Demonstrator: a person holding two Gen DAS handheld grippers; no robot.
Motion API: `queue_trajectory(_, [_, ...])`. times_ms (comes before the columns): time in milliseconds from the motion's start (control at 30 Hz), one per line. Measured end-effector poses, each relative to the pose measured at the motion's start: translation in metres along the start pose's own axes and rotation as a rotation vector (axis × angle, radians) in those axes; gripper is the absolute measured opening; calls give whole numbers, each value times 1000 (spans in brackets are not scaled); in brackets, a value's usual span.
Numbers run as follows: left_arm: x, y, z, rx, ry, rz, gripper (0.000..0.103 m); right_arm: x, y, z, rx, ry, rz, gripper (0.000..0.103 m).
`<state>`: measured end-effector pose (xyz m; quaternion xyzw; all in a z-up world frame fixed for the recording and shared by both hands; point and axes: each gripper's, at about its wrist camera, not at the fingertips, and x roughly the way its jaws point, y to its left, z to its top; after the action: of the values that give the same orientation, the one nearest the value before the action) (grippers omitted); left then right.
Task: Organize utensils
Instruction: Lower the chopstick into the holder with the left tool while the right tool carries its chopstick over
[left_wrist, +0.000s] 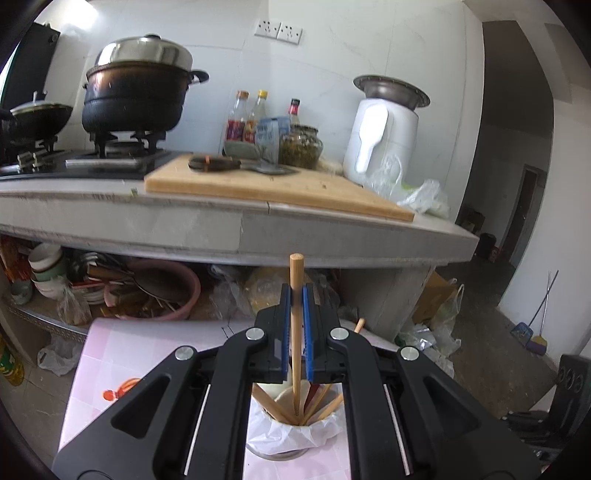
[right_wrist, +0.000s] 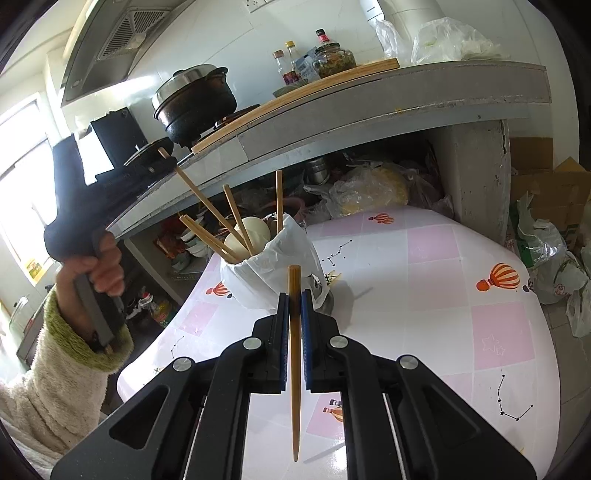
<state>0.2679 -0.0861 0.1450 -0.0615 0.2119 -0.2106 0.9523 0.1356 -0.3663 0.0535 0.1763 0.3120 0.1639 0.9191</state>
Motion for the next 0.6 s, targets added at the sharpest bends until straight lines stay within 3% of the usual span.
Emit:
queue_trajectory(267, [14, 0, -33, 13, 51, -28, 5, 0, 2, -1, 2, 4, 4, 7])
queue_trajectory(600, [22, 0, -58, 20, 126, -10, 6, -1, 7, -2, -10, 10, 2, 7])
